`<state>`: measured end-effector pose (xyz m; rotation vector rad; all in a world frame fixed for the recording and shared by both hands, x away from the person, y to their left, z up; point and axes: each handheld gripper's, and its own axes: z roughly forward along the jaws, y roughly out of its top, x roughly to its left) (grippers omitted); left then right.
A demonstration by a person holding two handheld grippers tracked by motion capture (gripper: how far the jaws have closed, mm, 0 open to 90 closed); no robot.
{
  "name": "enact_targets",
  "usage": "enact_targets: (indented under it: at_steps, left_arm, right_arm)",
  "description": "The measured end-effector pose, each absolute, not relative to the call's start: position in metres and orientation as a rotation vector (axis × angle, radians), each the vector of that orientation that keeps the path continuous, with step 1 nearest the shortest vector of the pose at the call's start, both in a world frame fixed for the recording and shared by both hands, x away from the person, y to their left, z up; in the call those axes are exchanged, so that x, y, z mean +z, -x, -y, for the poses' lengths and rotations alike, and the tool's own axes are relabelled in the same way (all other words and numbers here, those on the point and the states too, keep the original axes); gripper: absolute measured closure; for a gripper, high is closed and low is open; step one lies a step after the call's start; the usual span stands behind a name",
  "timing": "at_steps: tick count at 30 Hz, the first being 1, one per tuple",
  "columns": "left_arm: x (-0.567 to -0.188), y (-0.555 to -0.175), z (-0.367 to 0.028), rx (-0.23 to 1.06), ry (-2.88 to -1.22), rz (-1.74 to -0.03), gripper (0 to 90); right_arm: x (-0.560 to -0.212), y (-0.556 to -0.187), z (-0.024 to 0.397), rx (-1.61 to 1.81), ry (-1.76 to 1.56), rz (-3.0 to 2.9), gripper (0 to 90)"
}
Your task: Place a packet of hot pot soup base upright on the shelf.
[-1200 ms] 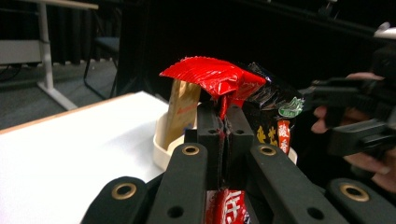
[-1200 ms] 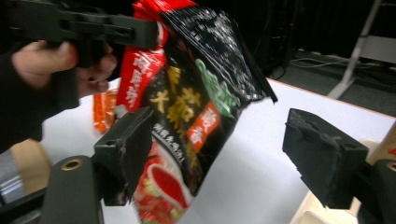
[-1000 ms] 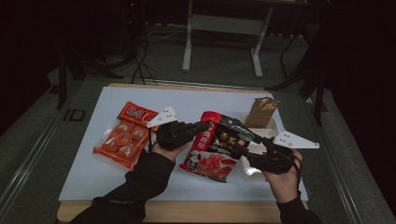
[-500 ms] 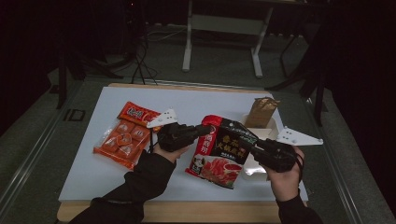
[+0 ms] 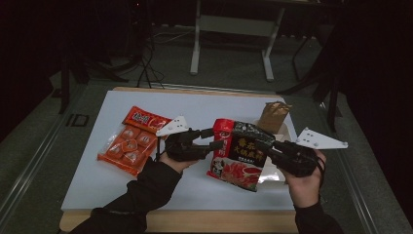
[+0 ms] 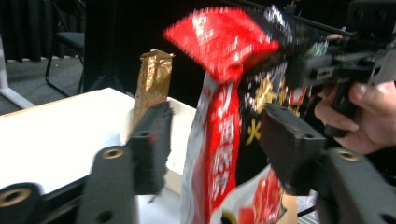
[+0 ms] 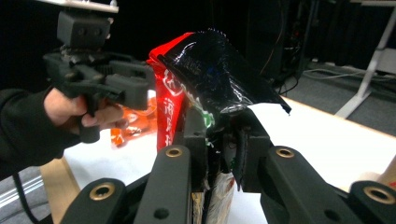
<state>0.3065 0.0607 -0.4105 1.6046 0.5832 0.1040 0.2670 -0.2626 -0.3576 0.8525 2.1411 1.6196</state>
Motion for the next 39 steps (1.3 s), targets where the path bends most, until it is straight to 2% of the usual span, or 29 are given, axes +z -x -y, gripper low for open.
enact_targets:
  at_steps: [5, 7, 10, 18, 25, 31, 39]
  left_arm:
    - [-0.411, -0.305, -0.064, 0.101, -1.600, -0.601, 17.9]
    - [-0.412, -0.303, -0.065, 0.145, -1.616, -0.600, 13.4]
    - [-0.416, -0.301, -0.066, 0.140, -1.641, -0.608, 3.4]
    - [-0.427, -0.295, -0.075, 0.159, -1.686, -0.631, 2.4]
    - [-0.435, -0.283, -0.083, 0.238, -1.732, -0.592, 2.4]
    - [-0.448, -0.276, -0.093, 0.210, -1.759, -0.606, 2.4]
    - [-0.457, -0.262, -0.104, 0.239, -1.779, -0.581, 2.5]
  right_arm:
    - [-0.348, -0.268, 0.268, 1.626, -0.846, -2.113, 77.8]
    - [-0.344, -0.269, 0.271, 1.631, -0.849, -2.107, 77.7]
    - [-0.340, -0.271, 0.275, 1.636, -0.853, -2.093, 77.6]
    - [-0.329, -0.276, 0.284, 1.629, -0.857, -2.059, 77.5]
    - [-0.320, -0.285, 0.298, 1.617, -0.888, -2.002, 77.4]
    - [-0.315, -0.292, 0.311, 1.606, -0.917, -1.959, 77.4]
    - [-0.313, -0.303, 0.325, 1.571, -0.952, -1.924, 77.3]
